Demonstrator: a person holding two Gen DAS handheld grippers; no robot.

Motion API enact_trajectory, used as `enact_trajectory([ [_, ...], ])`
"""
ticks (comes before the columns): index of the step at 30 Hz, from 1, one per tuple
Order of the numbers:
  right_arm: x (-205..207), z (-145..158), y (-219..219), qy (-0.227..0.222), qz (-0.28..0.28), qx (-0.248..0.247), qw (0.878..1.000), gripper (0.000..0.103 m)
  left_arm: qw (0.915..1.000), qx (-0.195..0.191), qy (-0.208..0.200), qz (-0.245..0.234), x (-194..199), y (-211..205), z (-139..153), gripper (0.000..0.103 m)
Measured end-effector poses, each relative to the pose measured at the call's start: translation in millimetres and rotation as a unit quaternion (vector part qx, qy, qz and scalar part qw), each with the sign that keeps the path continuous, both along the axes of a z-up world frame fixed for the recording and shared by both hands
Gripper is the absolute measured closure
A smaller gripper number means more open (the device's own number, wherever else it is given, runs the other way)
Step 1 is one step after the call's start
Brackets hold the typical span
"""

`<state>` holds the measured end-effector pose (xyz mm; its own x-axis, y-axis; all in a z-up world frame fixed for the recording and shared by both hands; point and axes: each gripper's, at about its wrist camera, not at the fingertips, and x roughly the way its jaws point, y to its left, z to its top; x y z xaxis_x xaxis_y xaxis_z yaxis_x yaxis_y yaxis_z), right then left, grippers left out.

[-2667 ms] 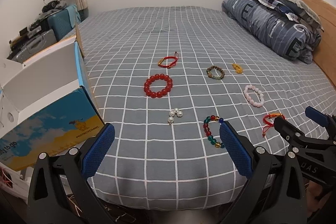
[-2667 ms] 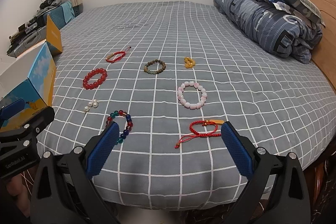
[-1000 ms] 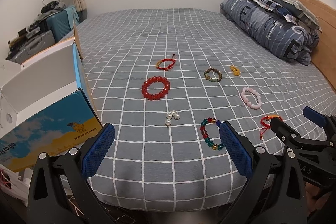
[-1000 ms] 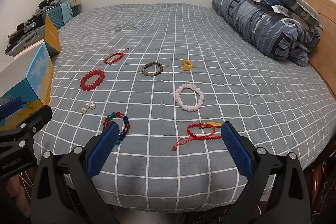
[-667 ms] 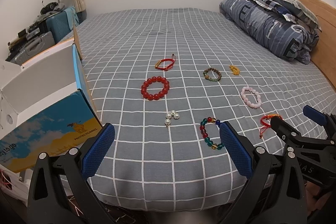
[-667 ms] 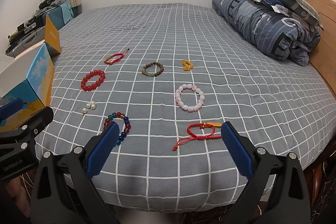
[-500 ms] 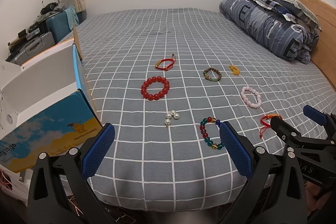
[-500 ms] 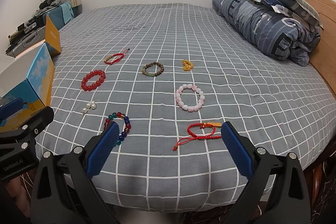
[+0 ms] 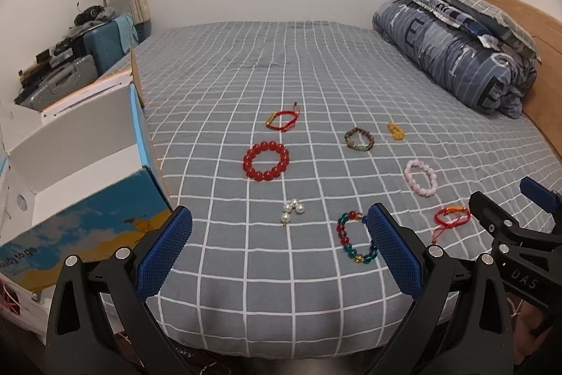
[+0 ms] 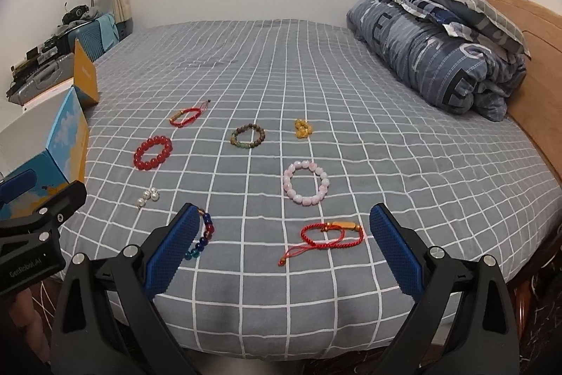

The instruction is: Organize jewelry

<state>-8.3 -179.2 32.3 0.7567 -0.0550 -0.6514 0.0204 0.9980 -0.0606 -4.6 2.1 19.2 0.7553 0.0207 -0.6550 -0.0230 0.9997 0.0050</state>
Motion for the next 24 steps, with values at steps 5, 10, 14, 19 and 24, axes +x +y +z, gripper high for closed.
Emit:
enact_trajectory([
  [5, 9, 15, -3, -0.006, -0.005, 0.003, 1.000, 0.009, 0.9998, -0.003, -0.013, 0.014, 7, 3, 19, 0.005],
  [10, 24, 23, -2, -0.002, -0.008, -0.004, 1.000, 0.009, 0.9998, -0.001, -0.017, 0.013, 21, 4, 31, 0.005],
  [14, 36, 27, -4, -0.002, -0.008, -0.006, 1.000, 0.009, 0.9999, -0.002, -0.007, 0.008, 38, 5, 34, 0.005],
  [19, 55, 25, -7, 0.008, -0.006, -0.011, 1.000, 0.009, 0.9998, 0.006, -0.010, 0.014, 58, 7, 37, 0.005],
  [24, 77, 17, -10, 0.023, -0.005, -0.021, 1.000, 0.009, 0.9999, 0.013, -0.003, 0.008, 86, 6, 33, 0.005],
])
